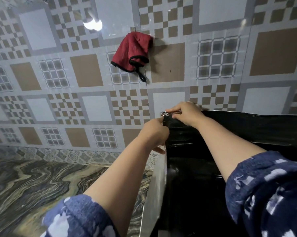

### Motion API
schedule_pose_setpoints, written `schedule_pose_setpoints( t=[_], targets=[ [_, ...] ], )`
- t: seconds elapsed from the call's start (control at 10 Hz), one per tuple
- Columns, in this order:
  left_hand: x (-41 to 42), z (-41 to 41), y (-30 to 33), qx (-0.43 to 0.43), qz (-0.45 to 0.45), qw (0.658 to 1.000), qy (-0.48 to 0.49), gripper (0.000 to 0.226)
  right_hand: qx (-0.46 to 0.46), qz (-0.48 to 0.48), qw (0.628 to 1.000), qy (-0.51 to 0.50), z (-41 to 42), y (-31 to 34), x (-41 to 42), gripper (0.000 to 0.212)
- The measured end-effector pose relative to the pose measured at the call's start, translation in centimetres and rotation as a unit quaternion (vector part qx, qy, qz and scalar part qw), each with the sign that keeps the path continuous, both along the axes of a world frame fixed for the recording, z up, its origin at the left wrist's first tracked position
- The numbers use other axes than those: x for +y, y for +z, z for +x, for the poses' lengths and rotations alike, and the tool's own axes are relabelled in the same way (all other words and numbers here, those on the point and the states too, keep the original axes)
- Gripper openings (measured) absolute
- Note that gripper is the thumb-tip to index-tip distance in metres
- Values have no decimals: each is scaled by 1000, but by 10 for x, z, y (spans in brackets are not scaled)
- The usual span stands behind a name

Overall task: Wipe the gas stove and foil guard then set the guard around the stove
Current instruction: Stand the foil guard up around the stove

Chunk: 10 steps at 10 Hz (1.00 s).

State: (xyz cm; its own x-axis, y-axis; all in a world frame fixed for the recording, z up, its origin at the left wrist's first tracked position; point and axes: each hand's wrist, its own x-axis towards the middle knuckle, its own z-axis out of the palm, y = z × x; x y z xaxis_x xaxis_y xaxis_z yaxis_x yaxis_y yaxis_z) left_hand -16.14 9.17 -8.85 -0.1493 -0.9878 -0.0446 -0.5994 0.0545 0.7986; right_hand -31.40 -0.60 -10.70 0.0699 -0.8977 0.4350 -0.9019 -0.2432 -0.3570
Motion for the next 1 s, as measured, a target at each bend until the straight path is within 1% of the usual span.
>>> schedule_pose_setpoints(
  t=[0.1, 0.2, 0.3, 0.4, 0.5, 0.6, 0.7, 0.8, 0.9, 1.0],
  targets=[
    [1, 5, 5, -33, -14, 999, 3, 57, 45, 2, 999, -6, 1, 6, 7, 38],
    [-1, 8, 14, -63, -24, 998, 8, 63, 57, 19, 998, -5, -4, 17, 15, 41],
    [-2, 11, 16, -69, -9, 998, 8, 63, 70, 30, 997, -6, -10, 24, 26, 40],
    [-2, 13, 15, -121, -16, 992, 12, 56, 78, 31, 996, -1, -14, 22, 38, 39],
    [0, 17, 15, -189, -36, 981, 15, 53, 77, 35, 996, 0, -16, 16, 51, 39],
    [10, 24, 19, -207, -35, 978, 16, 53, 82, 58, 995, -3, -13, 18, 70, 40],
    [26, 37, 24, -219, -39, 975, 7, 53, 73, 110, 991, -2, -7, 21, 95, 43],
    [52, 56, 24, -233, -53, 971, -17, 53, 72, 193, 979, -2, 5, 16, 134, 44],
    [79, 78, 21, -218, -77, 972, -25, 53, 66, 235, 970, -2, 20, 9, 176, 46],
    [118, 108, 11, -170, -145, 974, -24, 57, 47, 250, 967, -5, 38, -2, 232, 47]
  ],
)
